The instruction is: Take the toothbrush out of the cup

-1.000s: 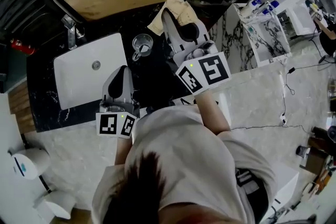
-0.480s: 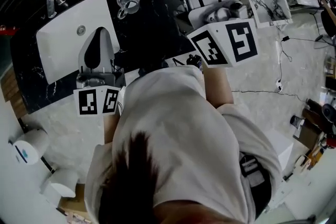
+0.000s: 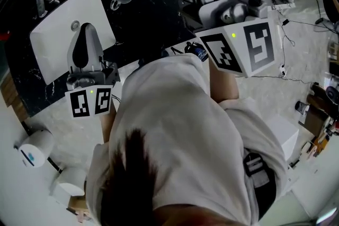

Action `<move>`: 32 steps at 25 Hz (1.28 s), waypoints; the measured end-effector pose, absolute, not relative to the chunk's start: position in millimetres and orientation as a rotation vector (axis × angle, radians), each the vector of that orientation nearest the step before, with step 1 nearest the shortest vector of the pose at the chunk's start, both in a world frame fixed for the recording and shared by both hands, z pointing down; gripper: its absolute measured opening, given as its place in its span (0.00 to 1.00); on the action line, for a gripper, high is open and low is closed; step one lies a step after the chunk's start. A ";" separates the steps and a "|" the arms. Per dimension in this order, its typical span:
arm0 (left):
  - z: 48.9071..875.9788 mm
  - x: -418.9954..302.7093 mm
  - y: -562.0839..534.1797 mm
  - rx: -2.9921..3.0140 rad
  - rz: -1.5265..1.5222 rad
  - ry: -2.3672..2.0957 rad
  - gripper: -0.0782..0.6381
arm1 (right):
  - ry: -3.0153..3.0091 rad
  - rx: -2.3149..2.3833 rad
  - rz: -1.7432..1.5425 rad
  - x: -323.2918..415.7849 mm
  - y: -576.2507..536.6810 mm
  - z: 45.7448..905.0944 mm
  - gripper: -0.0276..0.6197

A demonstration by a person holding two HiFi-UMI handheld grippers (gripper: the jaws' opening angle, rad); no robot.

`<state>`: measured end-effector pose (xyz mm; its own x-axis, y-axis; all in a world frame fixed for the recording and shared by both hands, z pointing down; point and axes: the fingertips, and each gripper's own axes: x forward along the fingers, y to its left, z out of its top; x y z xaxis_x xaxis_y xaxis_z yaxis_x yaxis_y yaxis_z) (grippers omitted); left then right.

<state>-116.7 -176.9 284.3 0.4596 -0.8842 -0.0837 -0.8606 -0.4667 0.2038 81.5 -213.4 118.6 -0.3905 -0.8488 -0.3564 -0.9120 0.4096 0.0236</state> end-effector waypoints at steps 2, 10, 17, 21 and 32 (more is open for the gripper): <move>284.4 -117.2 -177.6 2.568 -0.267 -1.544 0.13 | 2.376 -1.537 0.306 85.2 -211.0 119.7 0.10; 283.3 -118.3 -177.5 2.561 -0.258 -1.559 0.13 | 2.303 -1.602 0.289 119.7 -197.2 123.4 0.10; 282.8 -117.5 -175.1 2.548 -0.266 -1.573 0.13 | 2.287 -1.639 0.261 135.3 -188.5 133.8 0.10; 286.6 -116.4 -172.3 2.530 -0.266 -1.576 0.13 | 2.282 -1.655 0.250 142.9 -181.5 138.1 0.10; 288.8 -122.3 -163.1 2.501 -0.242 -1.618 0.13 | 2.245 -1.713 0.194 169.6 -156.7 158.6 0.10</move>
